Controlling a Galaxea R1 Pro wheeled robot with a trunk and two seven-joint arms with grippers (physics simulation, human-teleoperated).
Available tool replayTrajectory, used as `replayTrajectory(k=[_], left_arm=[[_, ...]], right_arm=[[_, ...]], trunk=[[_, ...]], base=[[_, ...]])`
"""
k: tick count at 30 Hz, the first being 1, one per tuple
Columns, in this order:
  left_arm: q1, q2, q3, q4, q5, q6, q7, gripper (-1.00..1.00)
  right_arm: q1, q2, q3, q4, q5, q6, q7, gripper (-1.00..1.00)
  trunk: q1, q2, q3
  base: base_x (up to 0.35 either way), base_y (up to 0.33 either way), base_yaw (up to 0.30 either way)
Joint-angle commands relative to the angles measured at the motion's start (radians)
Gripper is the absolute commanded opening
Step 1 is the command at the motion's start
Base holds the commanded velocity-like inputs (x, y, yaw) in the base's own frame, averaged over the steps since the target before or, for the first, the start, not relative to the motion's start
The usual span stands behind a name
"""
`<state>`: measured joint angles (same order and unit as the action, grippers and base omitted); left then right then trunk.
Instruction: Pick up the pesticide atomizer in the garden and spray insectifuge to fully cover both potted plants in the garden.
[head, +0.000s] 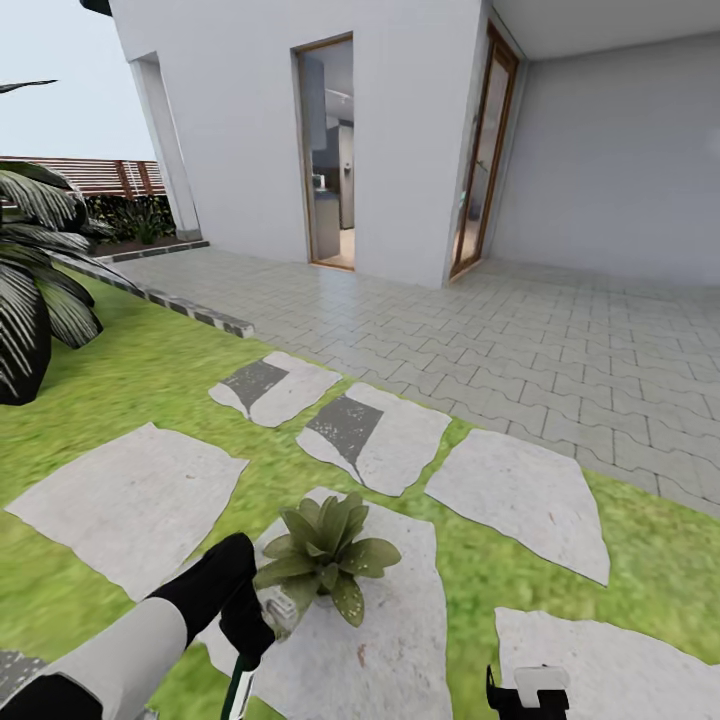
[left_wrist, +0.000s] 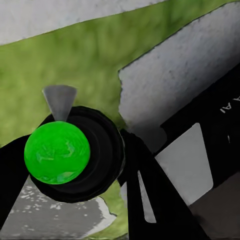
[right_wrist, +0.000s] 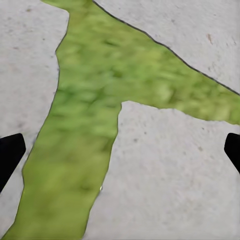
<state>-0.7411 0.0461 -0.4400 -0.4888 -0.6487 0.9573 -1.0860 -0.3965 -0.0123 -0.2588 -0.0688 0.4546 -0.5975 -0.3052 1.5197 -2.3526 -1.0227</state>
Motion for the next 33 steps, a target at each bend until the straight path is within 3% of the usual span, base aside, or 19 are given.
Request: replayTrajectory(k=[1,4,9,11,18,21,25,29,33], left_arm=[[0.001,0.006,-0.003,0.003,-0.005,0.006,-0.01,-1.0],[0.004,0.015,-0.001,0.018,-0.005,0.004,-0.011,-1.0],[0.005,-0.017,-0.001,0.021,-0.006,0.003,-0.01,-1.0],[0.005,-0.015,-0.003,0.022,-0.006,0.002,-0.011,-1.0],[0.008,0.061,-0.004,0.025,-0.004,-0.007,-0.014,-1.0],[0.025,0.052,-0.004,0.026,-0.004,-0.008,-0.014,-1.0],[0.049,0.011,-0.004,0.033,-0.005,-0.009,-0.013,-1.0],[0.075,0.014,-0.006,0.032,-0.007,-0.013,-0.013,-1.0],[0.059,0.008,-0.003,0.017,-0.006,-0.01,-0.021,-1.0]], right_arm=[[-0.001,0.0,-0.005,0.001,0.011,-0.002,-0.006,1.0],[-0.001,0.0,-0.005,0.001,0.011,-0.002,-0.005,1.0],[-0.001,0.0,-0.005,0.001,0.011,-0.002,-0.005,1.0],[-0.001,0.0,-0.005,0.001,0.011,-0.002,-0.006,1.0],[-0.001,0.0,-0.005,0.001,0.011,-0.002,-0.005,1.0],[-0.001,0.0,-0.005,0.001,0.011,-0.002,-0.005,1.0],[-0.001,0.0,-0.005,0.001,0.011,-0.002,-0.006,1.0],[-0.001,0.0,-0.005,0.001,0.011,-0.002,-0.006,1.0],[-0.001,0.0,-0.005,0.001,0.011,-0.002,-0.006,1.0]], trunk=[[0.0,0.0,-0.001],[0.0,0.0,-0.001],[0.0,0.0,-0.001],[0.0,0.0,-0.001],[0.0,0.0,-0.001],[0.0,0.0,-0.001],[0.0,0.0,-0.001],[0.0,0.0,-0.001],[0.0,0.0,-0.001]], base=[[0.0,0.007,0.0],[0.0,0.002,0.0],[0.0,0.0,0.0],[0.0,0.0,0.0],[0.0,0.0,0.0],[0.0,0.0,0.0],[0.0,0.0,0.0],[0.0,0.0,0.0],[0.0,0.0,0.0]])
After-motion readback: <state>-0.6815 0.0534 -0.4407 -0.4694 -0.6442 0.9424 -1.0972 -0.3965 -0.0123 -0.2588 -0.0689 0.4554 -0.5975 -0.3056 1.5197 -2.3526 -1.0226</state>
